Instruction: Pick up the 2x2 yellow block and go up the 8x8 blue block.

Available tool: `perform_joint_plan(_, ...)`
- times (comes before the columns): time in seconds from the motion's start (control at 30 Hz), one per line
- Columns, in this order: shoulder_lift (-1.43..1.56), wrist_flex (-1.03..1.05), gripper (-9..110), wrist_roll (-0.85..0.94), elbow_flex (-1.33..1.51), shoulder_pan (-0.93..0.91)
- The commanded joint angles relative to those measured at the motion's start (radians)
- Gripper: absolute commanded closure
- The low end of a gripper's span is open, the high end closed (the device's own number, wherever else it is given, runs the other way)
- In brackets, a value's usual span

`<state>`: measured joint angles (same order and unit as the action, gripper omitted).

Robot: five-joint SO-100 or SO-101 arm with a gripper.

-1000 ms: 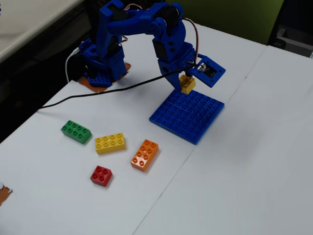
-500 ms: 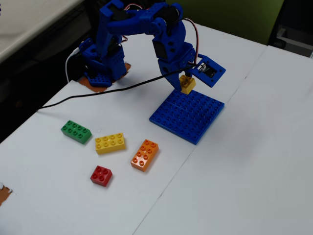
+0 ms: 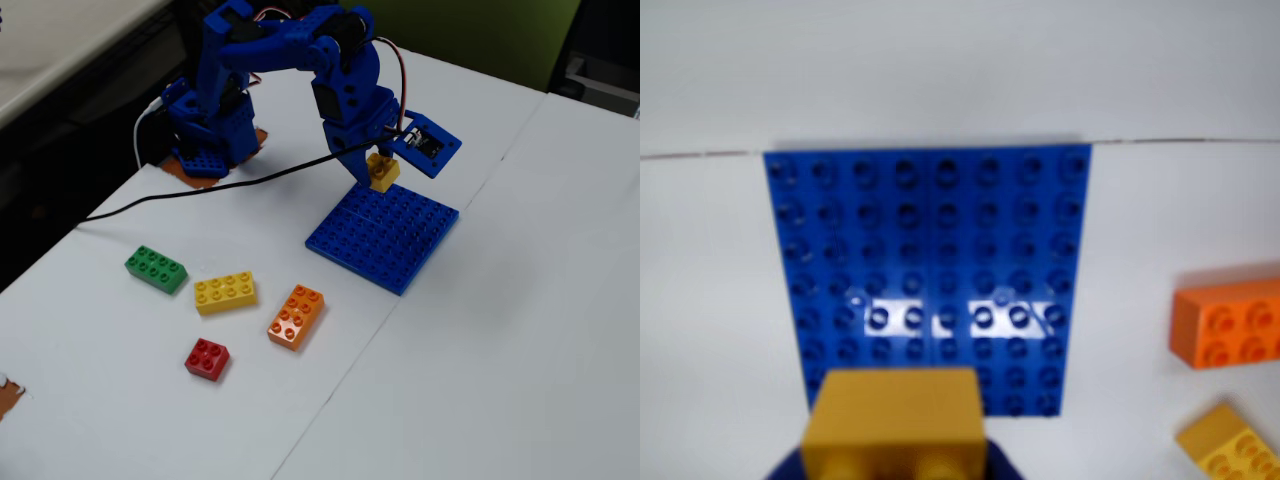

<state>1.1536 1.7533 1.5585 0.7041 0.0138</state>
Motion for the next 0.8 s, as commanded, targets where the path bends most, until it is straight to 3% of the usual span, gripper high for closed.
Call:
perform_joint_plan(0.0, 0.005, -0.002, 102, 0.008, -0.051, 0.002)
perform_joint_plan(0.77, 0.003, -0.002, 102, 0.021, -0.051, -0.002)
